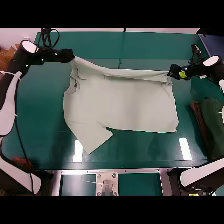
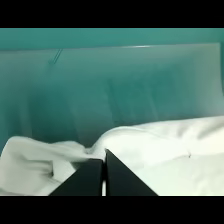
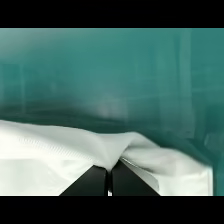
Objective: Fold the shirts.
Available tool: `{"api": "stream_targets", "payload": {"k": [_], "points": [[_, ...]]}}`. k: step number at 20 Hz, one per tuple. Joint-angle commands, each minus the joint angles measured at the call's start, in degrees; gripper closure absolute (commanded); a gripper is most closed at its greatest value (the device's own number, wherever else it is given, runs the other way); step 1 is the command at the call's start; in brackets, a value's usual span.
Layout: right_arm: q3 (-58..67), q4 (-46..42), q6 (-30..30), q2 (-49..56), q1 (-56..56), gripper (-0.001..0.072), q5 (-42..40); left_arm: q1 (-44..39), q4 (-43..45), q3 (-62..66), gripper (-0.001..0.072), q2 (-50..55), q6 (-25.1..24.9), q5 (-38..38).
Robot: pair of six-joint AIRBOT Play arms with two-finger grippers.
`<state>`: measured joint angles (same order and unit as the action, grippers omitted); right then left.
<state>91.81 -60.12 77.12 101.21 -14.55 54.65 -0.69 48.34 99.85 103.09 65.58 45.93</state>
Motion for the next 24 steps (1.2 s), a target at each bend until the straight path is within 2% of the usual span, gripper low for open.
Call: {"api": "stream_targets", "payload": {"k": [1, 3, 5, 9, 12, 18, 24], "points": [[8.66, -8.61, -1.33, 3.34, -0.15, 0.0700, 8.17, 0.46, 4.31, 0.13, 0.0689, 1.03, 1.92, 5.09], [11.91, -13.60, -1.84, 3.34, -0.13, 0.0699, 12.55, 0.74, 7.43, 0.13, 0.0690, 1.05, 3.23, 9.88], [12.96, -14.32, -5.75, 3.34, -0.13, 0.0699, 15.19, 0.74, 10.12, 0.11, 0.0689, 1.05, 4.72, 15.19], [12.94, -15.74, -11.72, 3.41, -0.09, 0.0699, 21.11, 0.74, 10.21, -0.04, 0.0690, 1.40, 4.94, 23.91], [12.94, -21.53, -11.80, 3.41, 0.04, 0.0699, 25.75, 0.74, 10.23, -0.02, 0.0690, 1.44, 4.94, 28.61], [12.94, -22.12, -13.38, 3.41, 0.07, 0.0699, 30.71, 0.74, 10.25, -0.04, 0.0690, 1.44, 5.53, 38.77], [12.31, -22.01, -13.33, 4.24, 0.09, 0.0698, 33.40, 0.72, 10.86, -0.42, 0.0689, 1.44, 6.16, 38.49]]}}
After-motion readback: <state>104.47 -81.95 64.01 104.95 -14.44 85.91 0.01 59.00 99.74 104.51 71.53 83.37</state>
